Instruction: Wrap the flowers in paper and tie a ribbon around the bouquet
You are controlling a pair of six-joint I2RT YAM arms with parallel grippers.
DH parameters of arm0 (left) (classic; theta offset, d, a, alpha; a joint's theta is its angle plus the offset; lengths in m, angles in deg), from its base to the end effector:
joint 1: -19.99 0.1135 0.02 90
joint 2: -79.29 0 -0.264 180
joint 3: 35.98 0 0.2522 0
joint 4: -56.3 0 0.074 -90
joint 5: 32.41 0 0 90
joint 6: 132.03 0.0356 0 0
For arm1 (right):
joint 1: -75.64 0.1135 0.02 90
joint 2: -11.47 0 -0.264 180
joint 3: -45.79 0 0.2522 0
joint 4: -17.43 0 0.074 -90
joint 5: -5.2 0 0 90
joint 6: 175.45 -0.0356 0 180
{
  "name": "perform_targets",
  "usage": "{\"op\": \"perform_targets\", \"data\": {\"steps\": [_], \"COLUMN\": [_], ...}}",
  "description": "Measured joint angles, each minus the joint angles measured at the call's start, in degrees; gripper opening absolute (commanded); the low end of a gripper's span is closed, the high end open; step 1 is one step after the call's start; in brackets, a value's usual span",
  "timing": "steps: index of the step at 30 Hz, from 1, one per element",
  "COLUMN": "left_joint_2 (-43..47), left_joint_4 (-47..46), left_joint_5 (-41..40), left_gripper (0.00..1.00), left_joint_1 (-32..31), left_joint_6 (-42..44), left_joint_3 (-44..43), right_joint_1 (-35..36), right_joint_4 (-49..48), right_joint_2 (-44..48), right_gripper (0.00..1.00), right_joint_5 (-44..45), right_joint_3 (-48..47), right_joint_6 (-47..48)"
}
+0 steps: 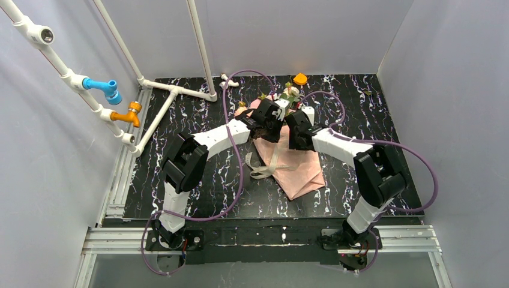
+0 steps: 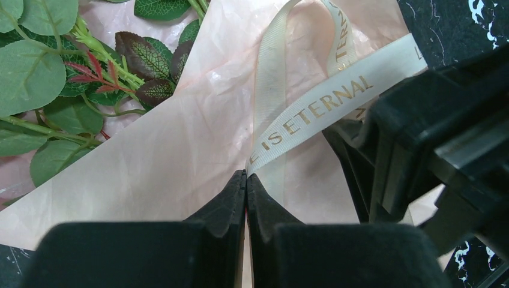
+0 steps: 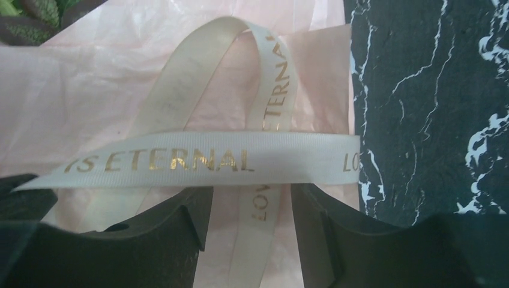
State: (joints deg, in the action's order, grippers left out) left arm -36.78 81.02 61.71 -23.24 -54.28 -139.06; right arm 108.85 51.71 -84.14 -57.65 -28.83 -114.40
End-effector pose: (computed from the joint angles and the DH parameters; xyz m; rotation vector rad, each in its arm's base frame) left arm 0.3395 -0.3227 0.2270 0.6524 2.2023 -0.5978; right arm 0.2946 0.1734 0.1990 0.0914 2.3920 -0.1083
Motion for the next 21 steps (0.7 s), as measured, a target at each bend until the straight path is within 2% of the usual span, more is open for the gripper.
{"op": "perform_targets", "data": {"steps": [4, 8, 14, 21], "left_joint_2": [0.0, 0.0, 0.0, -0.1], "left_joint_4": [0.0, 0.0, 0.0, 0.6], "left_joint_5": [0.0, 0.0, 0.0, -0.2], "left_gripper": [0.0, 0.0, 0.0, 0.0], "left_joint_1": [0.0, 0.0, 0.0, 0.0], "left_joint_6": [0.0, 0.0, 0.0, 0.0], "left_joint_3": [0.0, 0.0, 0.0, -0.1], "right_joint_1": [0.0, -0.1, -0.1, -0.1], "right_joint_4": [0.0, -0.1, -0.1, 1.1], "right_joint_2": [-2.2, -3.6, -4.5, -4.2], "right_gripper": [0.4, 0.31, 0.01, 0.01], "right_joint_5": [2.3, 2.6, 2.0, 0.4], "right_joint_3": [-1.6, -1.6, -1.6, -1.6], "right_joint_6": [1.4, 2.0, 2.4, 2.6]}}
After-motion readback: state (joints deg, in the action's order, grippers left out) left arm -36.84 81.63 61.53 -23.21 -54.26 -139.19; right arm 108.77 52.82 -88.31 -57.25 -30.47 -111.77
